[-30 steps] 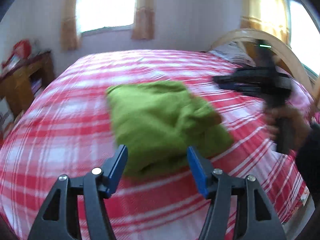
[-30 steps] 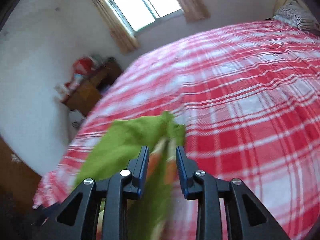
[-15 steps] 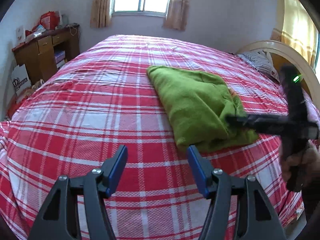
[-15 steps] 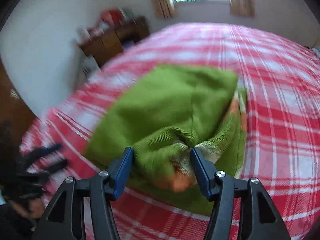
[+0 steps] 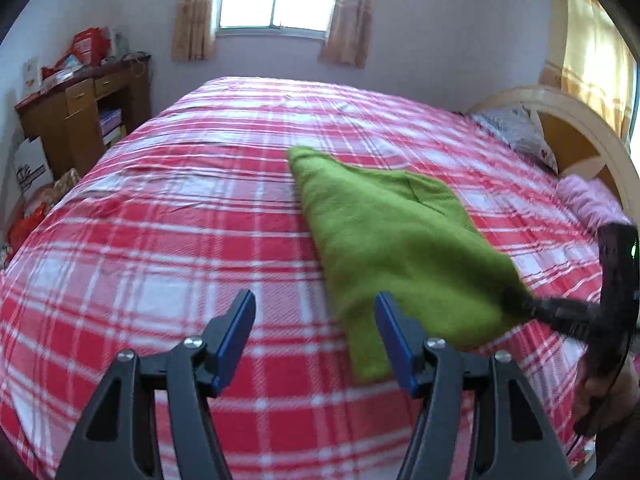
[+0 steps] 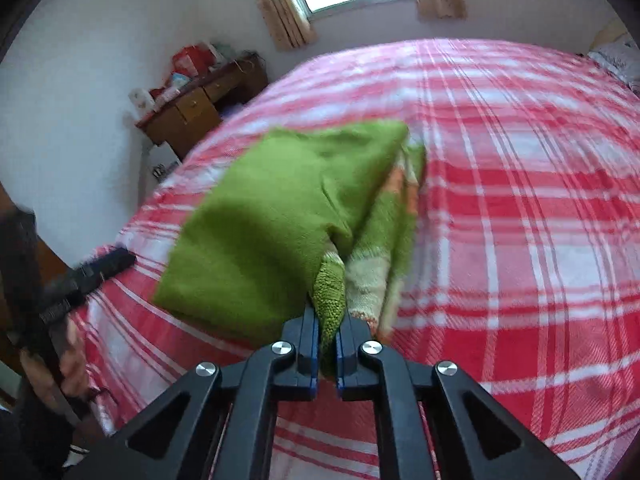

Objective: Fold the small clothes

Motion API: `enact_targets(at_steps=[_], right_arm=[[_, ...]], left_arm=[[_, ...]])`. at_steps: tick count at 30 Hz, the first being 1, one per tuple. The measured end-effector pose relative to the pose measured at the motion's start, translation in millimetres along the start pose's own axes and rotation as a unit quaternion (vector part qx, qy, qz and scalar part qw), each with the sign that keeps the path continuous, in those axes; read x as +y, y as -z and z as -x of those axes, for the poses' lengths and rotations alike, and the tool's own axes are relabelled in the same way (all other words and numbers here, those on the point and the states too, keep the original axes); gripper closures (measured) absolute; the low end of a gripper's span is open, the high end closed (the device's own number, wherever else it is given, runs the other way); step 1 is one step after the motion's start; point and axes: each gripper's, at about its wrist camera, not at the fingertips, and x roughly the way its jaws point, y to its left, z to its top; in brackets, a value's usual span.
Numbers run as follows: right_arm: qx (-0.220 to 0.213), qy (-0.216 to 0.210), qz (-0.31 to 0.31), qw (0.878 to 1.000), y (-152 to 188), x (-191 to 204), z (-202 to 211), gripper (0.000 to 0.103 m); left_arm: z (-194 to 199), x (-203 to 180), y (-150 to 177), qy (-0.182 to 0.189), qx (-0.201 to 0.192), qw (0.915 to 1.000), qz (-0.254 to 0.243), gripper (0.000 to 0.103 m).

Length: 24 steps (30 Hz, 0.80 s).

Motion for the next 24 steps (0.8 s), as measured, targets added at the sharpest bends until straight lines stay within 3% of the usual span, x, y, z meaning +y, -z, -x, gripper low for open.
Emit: enact_targets(at_steps=[4,9,10,12,13,14,16,19,22,24], right_arm=[[-0.005,0.005,-0.006,1.0,13,-7,-11,0.099],[0.008,-0.011,-0.001,1.0,14,-6,3,0.098],[0.003,-0.01,-0.008,1.0,11,-7,7,0.093],[-0.019,-0.002,-0.027,0.999,0,-9,19,0.081],[-0.036,0.007,-0.033,0.999,-6,-8,25,0.065],[-0.057,0.014,-0.034,0.998,-13,-4,30,0.041],[-0.097,0.006,-0.023,0.995,-27,7,34,0.032],[-0.114,-0.01,-0.022,0.993,-51,13,18,0.032],[-0.087,0.0,-0.029,0.996,-69,12,-18,0.032],[-0.033,0.031,-0.027,0.999,-71,10,-52,0.051]], left_arm=[[-44,-14,5,-0.035,0.041,0.9986,-0.007,0.039],[-45,-19,12,-0.046,0.018,0.9984,-0.026,0.032],[-45,-20,13,-0.047,0.016,0.9983,-0.031,0.032],[-47,-21,14,-0.046,0.016,0.9984,-0.029,0.032],[-48,-21,13,-0.042,0.018,0.9987,-0.023,0.032],[-50,-21,13,-0.039,0.019,0.9989,-0.019,0.032],[-52,-21,12,-0.035,0.022,0.999,-0.014,0.032],[-52,-24,13,-0.039,0.02,0.9988,-0.022,0.032],[-52,-25,14,-0.038,0.021,0.9988,-0.022,0.032],[-52,-24,14,-0.035,0.02,0.999,-0.019,0.032]])
